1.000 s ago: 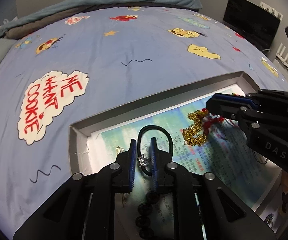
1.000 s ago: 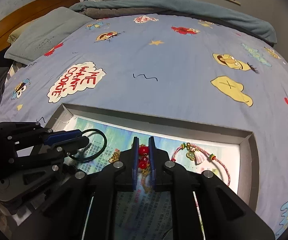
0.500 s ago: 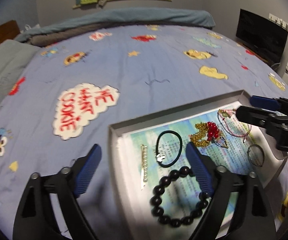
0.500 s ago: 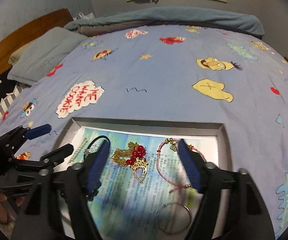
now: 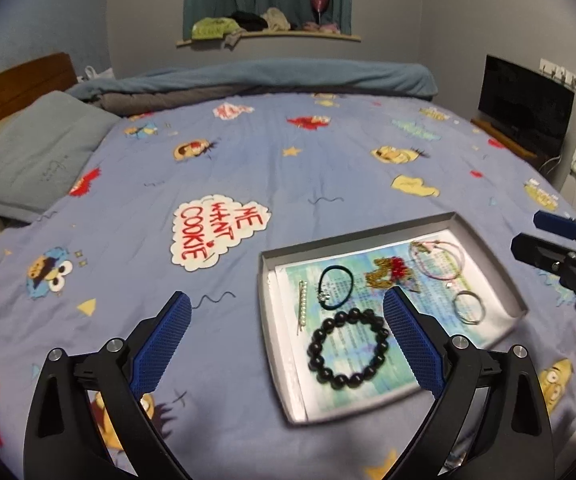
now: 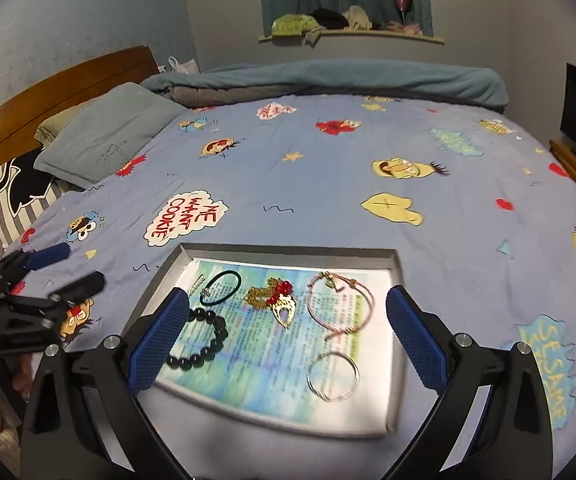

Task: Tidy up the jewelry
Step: 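Move both open tools back over the remaining jewelry pile, then grasp the dark bead bracelet with the left tool while the right tool grasps the silver bangle, then carry the bead bracelet and bangle into the grey box while both tools open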

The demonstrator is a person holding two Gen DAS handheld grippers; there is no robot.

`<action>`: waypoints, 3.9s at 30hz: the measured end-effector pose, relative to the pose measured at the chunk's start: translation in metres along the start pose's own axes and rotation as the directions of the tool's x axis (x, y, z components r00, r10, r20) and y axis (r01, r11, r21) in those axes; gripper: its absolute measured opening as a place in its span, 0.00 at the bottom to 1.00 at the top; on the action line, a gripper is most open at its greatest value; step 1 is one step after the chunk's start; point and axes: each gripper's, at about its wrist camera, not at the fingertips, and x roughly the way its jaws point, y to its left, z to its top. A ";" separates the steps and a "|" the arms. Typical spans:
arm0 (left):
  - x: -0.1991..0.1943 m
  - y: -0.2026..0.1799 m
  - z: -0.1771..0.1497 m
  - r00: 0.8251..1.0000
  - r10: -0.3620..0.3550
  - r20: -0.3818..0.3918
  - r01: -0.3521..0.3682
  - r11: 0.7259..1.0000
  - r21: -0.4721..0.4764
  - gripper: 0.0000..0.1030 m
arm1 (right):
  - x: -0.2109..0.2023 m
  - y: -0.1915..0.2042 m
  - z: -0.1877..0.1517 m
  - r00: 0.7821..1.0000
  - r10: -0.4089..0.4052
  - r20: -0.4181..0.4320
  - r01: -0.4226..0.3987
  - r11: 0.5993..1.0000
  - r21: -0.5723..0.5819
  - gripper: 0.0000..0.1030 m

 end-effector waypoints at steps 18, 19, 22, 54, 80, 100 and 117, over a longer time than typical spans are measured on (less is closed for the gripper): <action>-0.067 -0.015 -0.090 0.999 -0.039 -0.027 0.039 0.999 -0.016 0.95 | -0.078 -0.027 -0.089 0.997 -0.070 0.030 0.070 0.998 -0.005 0.95; -0.068 -0.017 -0.096 0.999 -0.032 -0.030 0.032 0.999 -0.013 0.95 | -0.079 -0.027 -0.094 0.997 -0.069 0.026 0.069 0.998 -0.009 0.95; -0.067 -0.018 -0.114 0.998 -0.040 -0.044 0.038 0.999 -0.035 0.95 | -0.080 -0.025 -0.113 0.997 -0.079 0.019 0.080 0.997 -0.024 0.95; -0.017 -0.065 -0.182 0.981 -0.158 -0.109 0.167 0.983 0.072 0.69 | -0.037 0.030 -0.225 1.000 -0.022 0.010 0.024 0.963 -0.268 0.87; -0.001 -0.075 -0.184 0.978 -0.154 -0.143 0.174 0.974 0.144 0.14 | -0.031 0.036 -0.226 0.998 0.049 0.044 -0.033 0.952 -0.304 0.46; -0.050 -0.062 -0.153 0.979 -0.205 0.012 0.201 0.968 0.153 0.06 | -0.055 0.022 -0.203 0.993 0.049 0.107 -0.023 0.974 -0.227 0.46; -0.028 -0.056 -0.048 0.947 -0.303 0.108 0.291 0.950 0.117 0.06 | -0.007 -0.001 -0.095 0.997 0.002 0.076 0.010 0.989 -0.151 0.46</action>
